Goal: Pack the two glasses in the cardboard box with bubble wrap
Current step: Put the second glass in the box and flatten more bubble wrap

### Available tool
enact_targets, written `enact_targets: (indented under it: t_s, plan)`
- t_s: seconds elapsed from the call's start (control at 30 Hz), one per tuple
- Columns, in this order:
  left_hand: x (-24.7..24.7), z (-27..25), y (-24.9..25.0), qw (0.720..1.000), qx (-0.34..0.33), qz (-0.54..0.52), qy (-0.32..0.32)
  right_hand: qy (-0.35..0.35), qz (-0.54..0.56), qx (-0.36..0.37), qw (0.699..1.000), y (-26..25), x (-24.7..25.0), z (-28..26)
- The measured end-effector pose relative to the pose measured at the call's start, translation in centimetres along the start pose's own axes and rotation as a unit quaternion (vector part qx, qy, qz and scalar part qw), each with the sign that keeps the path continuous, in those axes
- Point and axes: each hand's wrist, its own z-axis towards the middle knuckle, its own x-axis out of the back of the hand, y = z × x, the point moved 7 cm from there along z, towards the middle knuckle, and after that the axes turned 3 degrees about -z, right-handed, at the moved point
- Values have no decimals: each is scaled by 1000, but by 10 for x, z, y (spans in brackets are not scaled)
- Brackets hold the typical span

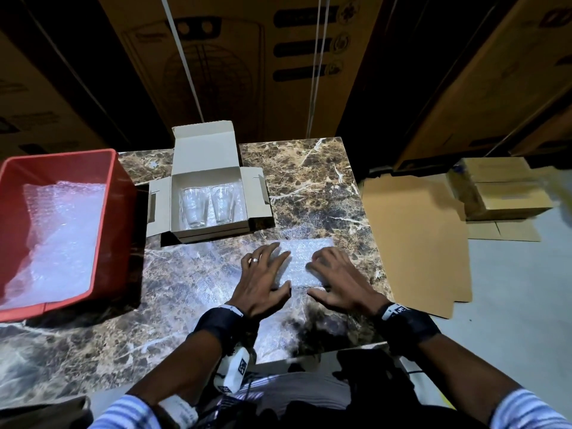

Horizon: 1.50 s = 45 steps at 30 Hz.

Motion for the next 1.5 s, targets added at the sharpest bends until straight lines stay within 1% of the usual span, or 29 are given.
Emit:
enact_targets:
  t_s: [0.07,0.13,0.27,0.33,0.43,0.5,0.57,0.67,0.7,0.73,0.83,0.87,0.93,1.0,1.13,1.3,1.4,1.5]
  plan:
    - [2,3,7,1000,-16,-5,10,1,-15,30,999,-7,-1,-1]
    - [0,5,14,999,-31,-5,3,5,-27,38,999,-10,-3,0]
    - [-4,6,21,999,-43,12,-27,23,-2,22,999,-11,1,4]
    - [-5,6,20,998,-44,26,-38,19,25,14,999,-13,3,5]
    - [-5,5,15,997,-45,34,-56,-15,80,-11,997,-15,4,0]
    - [-5,5,10,996,-34,24,-73,-32,121,-23,992,-16,3,-7]
    - [-1,5,8,996,-22,-7,-81,-49,150,-35,987,-16,3,-14]
    - [9,6,6,994,11,-87,-63,-97,158,-74,980,-6,-4,-22]
    - [11,7,4,992,26,-111,-58,-109,171,-96,974,-1,-7,-25]
    - [12,9,2,988,40,-136,-55,-101,199,-116,968,3,-5,-25]
    - [12,14,-4,978,70,-193,-48,-37,301,-161,939,16,6,-21]
    - [13,15,-4,971,83,-220,-42,-24,322,-179,929,21,8,-19]
    - [14,14,-5,949,119,-290,-26,-2,360,-218,907,33,10,-16]
    - [13,13,-7,934,146,-327,-14,10,387,-246,889,41,8,-15]
    - [4,15,-22,924,158,-347,-3,28,378,-251,891,46,6,-8]
    - [4,20,-28,924,155,-350,17,42,348,-247,904,44,8,0]
    - [7,23,-26,940,131,-315,31,60,318,-233,917,43,10,4]
    - [6,25,-19,964,107,-242,12,77,195,-226,951,41,12,4]
